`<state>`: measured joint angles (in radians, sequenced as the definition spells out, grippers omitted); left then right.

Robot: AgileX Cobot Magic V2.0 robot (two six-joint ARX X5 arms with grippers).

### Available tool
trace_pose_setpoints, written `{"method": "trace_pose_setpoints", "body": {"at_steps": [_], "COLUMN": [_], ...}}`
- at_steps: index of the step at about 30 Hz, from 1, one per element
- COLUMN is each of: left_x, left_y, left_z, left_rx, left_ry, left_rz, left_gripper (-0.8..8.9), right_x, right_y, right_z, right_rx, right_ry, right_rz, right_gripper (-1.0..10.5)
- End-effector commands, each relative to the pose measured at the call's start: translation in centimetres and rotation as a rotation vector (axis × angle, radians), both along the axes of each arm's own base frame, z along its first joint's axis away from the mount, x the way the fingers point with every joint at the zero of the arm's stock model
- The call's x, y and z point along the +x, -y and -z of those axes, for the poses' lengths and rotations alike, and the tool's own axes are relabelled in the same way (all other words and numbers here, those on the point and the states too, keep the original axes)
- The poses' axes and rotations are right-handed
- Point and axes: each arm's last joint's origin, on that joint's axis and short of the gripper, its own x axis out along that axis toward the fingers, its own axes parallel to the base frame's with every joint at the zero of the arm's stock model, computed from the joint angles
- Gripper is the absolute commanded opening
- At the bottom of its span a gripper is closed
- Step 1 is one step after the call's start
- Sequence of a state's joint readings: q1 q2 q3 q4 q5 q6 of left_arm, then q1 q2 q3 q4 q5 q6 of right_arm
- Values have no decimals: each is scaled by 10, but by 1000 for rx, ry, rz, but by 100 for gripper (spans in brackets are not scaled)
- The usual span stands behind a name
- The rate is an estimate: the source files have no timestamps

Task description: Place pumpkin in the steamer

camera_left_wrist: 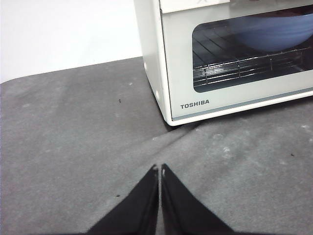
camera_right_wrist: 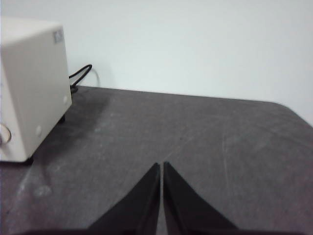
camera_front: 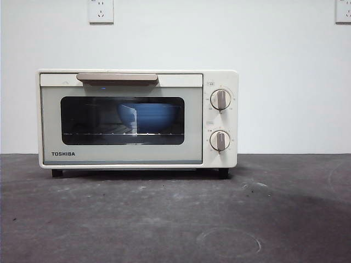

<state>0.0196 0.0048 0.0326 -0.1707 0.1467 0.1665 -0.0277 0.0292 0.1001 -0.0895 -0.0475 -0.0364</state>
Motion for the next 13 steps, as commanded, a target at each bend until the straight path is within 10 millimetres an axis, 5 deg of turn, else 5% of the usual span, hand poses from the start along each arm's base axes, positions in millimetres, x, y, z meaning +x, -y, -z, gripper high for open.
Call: {"method": "trace_pose_setpoints", "body": {"at_steps": [1, 13], "left_x": [1, 1], "left_y": [0, 0], "left_z": [6, 6], "left_rx": [4, 4], "left_ry": [-6, -6], "left_rz": [-3, -3], "left_gripper": [19, 19], "right_x": [1, 3], "right_y": [1, 1], "right_z": [11, 35], "right_rx": [34, 77], "right_ry": [12, -127], "right_rz": [26, 37], "right_gripper": [8, 8]}}
